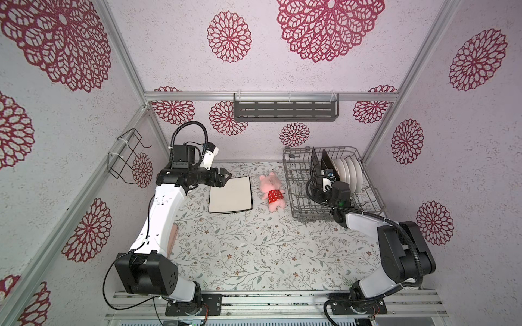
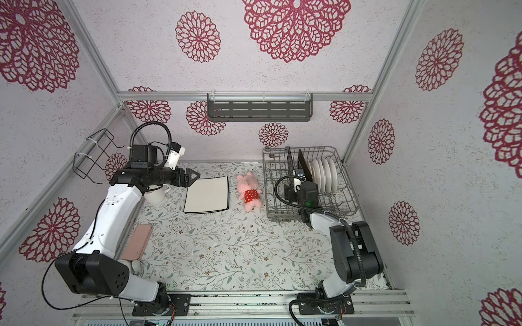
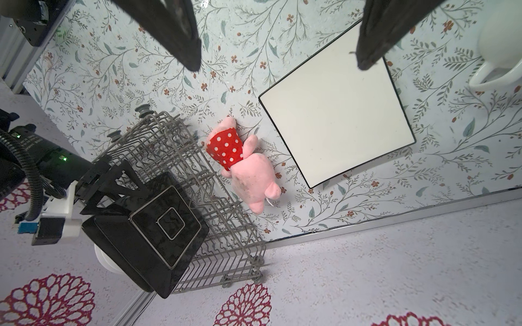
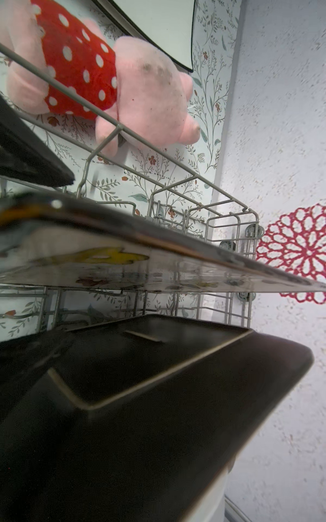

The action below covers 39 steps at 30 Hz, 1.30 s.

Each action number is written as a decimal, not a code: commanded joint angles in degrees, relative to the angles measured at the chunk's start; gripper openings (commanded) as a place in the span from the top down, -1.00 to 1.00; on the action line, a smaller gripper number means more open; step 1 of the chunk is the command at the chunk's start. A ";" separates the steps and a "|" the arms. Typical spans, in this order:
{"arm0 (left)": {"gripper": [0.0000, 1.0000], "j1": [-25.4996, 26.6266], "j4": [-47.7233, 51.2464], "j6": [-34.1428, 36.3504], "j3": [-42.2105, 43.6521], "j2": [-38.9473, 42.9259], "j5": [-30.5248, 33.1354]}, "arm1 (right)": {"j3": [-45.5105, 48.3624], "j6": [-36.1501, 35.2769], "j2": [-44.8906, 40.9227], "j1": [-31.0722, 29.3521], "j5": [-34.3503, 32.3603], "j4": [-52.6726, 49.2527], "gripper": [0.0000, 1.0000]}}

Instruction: Unload the plates from the dish rack

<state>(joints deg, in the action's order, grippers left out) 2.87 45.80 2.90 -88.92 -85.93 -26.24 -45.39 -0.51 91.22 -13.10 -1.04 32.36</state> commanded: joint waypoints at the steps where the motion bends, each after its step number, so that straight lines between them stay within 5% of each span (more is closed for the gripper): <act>1: -0.77 0.29 -0.94 2.10 -0.72 -1.11 -0.83 | -0.26 -0.98 0.76 0.28 0.11 6.44 -0.63; 19: -0.96 0.38 -4.07 6.05 3.06 0.20 -6.13 | -1.13 -0.96 7.82 0.27 1.18 15.05 -0.48; 39: -0.95 0.37 -4.59 6.42 4.66 -1.17 -5.36 | -2.27 -1.41 7.43 0.27 3.47 14.75 0.26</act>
<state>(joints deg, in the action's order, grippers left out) 2.92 42.68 7.51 -84.97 -87.13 -31.18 -46.15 -1.61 99.02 -13.10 1.63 45.58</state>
